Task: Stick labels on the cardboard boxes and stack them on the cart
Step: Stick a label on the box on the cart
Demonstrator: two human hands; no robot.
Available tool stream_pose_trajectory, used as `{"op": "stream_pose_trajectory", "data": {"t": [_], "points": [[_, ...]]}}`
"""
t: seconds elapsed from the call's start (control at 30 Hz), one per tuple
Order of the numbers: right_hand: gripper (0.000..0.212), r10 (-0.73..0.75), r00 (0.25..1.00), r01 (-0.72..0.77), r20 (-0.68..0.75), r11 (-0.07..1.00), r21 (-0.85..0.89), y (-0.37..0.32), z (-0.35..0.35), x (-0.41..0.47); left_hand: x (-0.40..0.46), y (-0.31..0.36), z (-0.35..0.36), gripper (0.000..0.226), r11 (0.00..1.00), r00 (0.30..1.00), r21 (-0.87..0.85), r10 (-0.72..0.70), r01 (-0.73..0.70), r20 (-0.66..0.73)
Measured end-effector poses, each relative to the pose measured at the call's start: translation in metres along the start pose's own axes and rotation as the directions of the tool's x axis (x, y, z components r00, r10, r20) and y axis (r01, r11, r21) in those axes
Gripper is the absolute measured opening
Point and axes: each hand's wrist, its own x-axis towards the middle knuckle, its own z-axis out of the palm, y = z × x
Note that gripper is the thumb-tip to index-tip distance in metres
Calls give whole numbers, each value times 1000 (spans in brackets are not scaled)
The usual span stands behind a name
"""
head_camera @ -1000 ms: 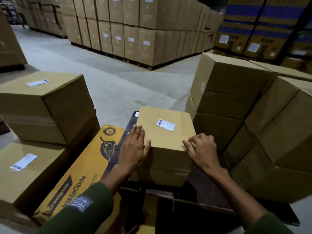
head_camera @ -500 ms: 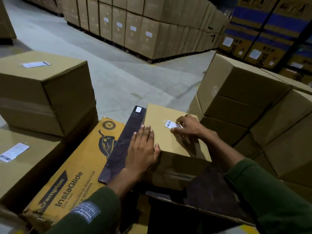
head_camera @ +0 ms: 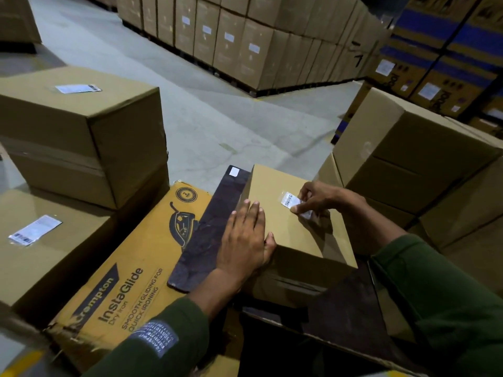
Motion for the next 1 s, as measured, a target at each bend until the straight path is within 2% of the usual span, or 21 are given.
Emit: {"op": "stream_pose_trajectory", "data": {"t": [0.13, 0.23, 0.3, 0.33, 0.4, 0.47, 0.53, 0.67, 0.8, 1.0], "points": [[48, -15, 999, 15, -34, 1000, -1, -7, -3, -5, 1, -1, 1, 60, 1000, 1000, 17, -6, 6, 5], [41, -63, 992, 56, -113, 996, -66, -1, -5, -7, 0, 0, 0, 59, 1000, 1000, 0, -18, 18, -6], [37, -93, 988, 89, -127, 995, -38, 7, -8, -11, 0, 0, 0, 59, 1000, 1000, -2, -13, 13, -13], [34, -117, 982, 121, -147, 993, 19, 11, -9, -17, 0, 1, 0, 59, 1000, 1000, 0, -8, 8, -18], [21, -174, 947, 247, -271, 933, 262, 14, -6, -32, 0, 1, 1, 59, 1000, 999, 6, 1, -1, -41], [10, -125, 911, 342, -393, 760, 552, 18, 8, -46, -1, 1, 3, 59, 1000, 998, 13, 4, -4, -63], [11, -85, 912, 357, -401, 644, 676, 28, 31, -47, -1, 1, 3, 58, 1000, 997, 20, 9, -7, -78], [42, -130, 902, 367, -412, 733, 573, 41, 59, -26, -1, 2, 2, 58, 998, 997, 60, 11, -6, -81], [30, -214, 877, 413, -431, 795, 445, 20, 52, -5, -1, 2, -1, 58, 994, 999, 107, 11, -6, -42], [29, -339, 860, 491, -381, 751, 442, 24, 61, -21, -3, 6, -3, 58, 989, 999, 142, -28, 30, -20]]}}
